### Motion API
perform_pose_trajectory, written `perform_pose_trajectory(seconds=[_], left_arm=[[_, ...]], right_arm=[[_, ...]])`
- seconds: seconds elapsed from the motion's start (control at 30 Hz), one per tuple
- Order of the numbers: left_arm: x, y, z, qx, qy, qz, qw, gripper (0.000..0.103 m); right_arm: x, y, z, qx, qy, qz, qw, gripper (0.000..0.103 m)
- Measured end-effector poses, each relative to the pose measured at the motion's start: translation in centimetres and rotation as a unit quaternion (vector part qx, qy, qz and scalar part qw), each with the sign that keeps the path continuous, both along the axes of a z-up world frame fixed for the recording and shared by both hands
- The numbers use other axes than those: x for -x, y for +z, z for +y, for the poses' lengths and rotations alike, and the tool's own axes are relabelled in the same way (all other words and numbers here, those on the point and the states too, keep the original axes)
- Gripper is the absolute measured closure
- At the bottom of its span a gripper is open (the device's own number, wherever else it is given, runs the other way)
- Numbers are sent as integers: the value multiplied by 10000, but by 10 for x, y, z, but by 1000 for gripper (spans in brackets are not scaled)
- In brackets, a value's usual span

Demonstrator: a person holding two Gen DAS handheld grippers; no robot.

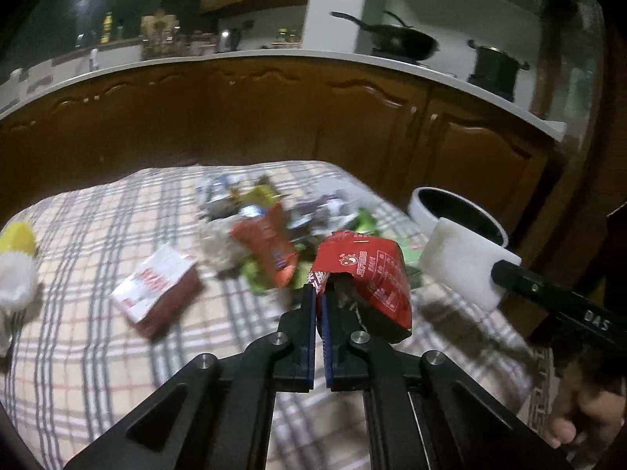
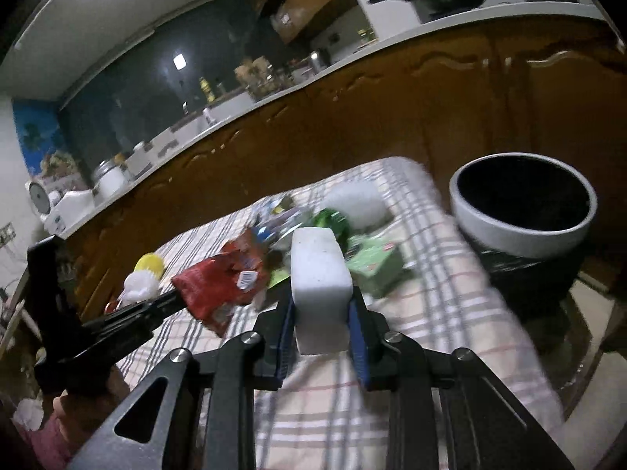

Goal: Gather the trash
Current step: 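Carry both items over the black bin and open both tools to drop them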

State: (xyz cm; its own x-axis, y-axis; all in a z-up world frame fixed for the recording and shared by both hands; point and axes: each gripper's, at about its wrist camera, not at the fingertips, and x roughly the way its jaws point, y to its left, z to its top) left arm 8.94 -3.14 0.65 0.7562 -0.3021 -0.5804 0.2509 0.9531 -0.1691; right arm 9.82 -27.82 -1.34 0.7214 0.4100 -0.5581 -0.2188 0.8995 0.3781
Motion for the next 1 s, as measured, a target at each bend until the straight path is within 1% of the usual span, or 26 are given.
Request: perform_pose_trajectory(seconds=[0.1, 0.27, 0.5, 0.7, 0.83, 0.9, 1.0], left_arm=[[-7, 6, -18, -28, -213, -39, 9998, 101], [-27, 5, -47, -140, -498, -30, 9987, 101], [-80, 2, -102, -339, -764, 75, 9965, 101], [-119, 1, -141, -461, -883, 143, 9949, 101], [-142, 1, -165, -475, -931, 189, 9943, 101], [-160, -2, -178, -488, -953, 222, 9940, 101], [-178, -3, -189, -450, -975, 340, 9936, 101]], right_arm=[[-2, 5, -19, 13, -232, -49, 9997, 77], [-8, 12, -59, 74, -667, -138, 9977, 77], [-25, 16, -104, 295, -1145, -109, 9929, 77], [-40, 11, -132, 414, -1365, -27, 9898, 77], [-51, 8, -142, 475, -1434, 31, 9885, 77], [-58, 7, -146, 497, -1456, 67, 9881, 77], [-66, 8, -150, 587, -1466, 80, 9874, 77]])
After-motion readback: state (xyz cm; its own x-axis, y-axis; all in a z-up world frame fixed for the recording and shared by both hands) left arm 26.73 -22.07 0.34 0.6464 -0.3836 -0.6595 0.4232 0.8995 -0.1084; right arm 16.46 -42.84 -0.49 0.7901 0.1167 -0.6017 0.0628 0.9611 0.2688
